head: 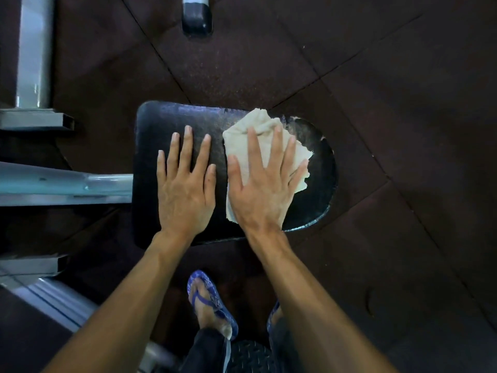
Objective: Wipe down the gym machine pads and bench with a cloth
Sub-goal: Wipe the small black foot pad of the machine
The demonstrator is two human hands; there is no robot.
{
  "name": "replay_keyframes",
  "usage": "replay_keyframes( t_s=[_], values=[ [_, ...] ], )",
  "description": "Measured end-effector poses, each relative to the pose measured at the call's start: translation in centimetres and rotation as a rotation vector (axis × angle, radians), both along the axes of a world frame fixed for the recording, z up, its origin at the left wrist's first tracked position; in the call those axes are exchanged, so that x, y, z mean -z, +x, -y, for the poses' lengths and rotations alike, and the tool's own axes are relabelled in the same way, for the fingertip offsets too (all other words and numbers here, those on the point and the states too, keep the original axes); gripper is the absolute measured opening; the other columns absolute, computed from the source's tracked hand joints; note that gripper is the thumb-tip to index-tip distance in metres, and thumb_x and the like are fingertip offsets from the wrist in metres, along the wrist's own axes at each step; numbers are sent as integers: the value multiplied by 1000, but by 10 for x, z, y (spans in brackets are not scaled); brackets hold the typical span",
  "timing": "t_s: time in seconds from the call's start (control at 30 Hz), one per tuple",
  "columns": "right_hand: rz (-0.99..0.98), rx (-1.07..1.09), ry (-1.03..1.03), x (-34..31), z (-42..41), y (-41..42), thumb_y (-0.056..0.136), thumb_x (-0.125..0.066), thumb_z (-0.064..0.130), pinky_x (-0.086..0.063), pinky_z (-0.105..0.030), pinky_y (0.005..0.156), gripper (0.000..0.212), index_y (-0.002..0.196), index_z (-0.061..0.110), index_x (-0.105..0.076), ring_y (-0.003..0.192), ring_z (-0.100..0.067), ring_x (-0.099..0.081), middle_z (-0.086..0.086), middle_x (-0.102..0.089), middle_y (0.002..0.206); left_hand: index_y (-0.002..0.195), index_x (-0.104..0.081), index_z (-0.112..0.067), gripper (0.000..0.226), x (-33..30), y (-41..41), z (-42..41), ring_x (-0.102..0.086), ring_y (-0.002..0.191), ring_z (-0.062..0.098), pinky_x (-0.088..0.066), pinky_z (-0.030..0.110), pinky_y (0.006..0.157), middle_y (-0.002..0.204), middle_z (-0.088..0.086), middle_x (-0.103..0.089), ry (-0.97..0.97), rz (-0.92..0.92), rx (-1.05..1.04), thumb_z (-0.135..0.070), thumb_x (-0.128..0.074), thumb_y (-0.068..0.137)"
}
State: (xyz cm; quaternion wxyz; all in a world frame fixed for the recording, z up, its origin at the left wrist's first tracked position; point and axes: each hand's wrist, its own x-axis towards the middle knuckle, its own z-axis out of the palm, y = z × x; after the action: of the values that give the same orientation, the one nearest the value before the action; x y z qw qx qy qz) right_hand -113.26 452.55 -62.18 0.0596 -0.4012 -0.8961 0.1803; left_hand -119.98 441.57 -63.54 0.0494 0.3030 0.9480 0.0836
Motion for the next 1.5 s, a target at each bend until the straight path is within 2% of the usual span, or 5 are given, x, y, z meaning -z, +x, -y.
replay_keyframes(
  t_s=[0.27,0.5,0.77,1.3,1.5],
  values=[
    [163,-422,160,-6,-54,80,100,-34,58,-22,-62,119,60,154,31,-35,153,-32,-20,-10,-27,164,155,-26,-24,54,0,-2,2,-10,154,25,-12,49,125,166,6,-15,41,8,6,-44,-25,105],
    [118,-99,87,-4,-62,3,102,-31,54,-13,-60,121,62,154,22,-34,152,-37,-18,-8,-25,164,156,-24,-24,56,4,-2,1,-11,154,26,-12,49,125,166,7,-14,19,-25,2,-47,-23,104],
    [137,-484,110,-11,-54,46,99,-37,60,0,-58,122,66,157,28,-27,156,-31,-3,-8,-12,168,156,-25,-25,55,3,-2,0,-12,154,25,-13,49,125,166,6,-15,4,-39,-1,-46,-22,105],
    [152,-381,168,-6,-24,40,93,-37,72,-1,-55,123,86,160,23,-12,155,-35,3,-16,-1,167,156,-23,-26,53,5,-1,3,-10,155,22,-12,47,126,166,4,-15,43,-24,-3,-41,-13,106],
    [145,-405,213,5,-28,34,102,-34,54,-13,-57,123,69,159,19,-19,155,-36,-8,-15,-12,167,156,-23,-26,52,5,0,3,-11,154,22,-11,46,126,166,4,-15,42,-14,-19,-40,-14,106]
  ],
)
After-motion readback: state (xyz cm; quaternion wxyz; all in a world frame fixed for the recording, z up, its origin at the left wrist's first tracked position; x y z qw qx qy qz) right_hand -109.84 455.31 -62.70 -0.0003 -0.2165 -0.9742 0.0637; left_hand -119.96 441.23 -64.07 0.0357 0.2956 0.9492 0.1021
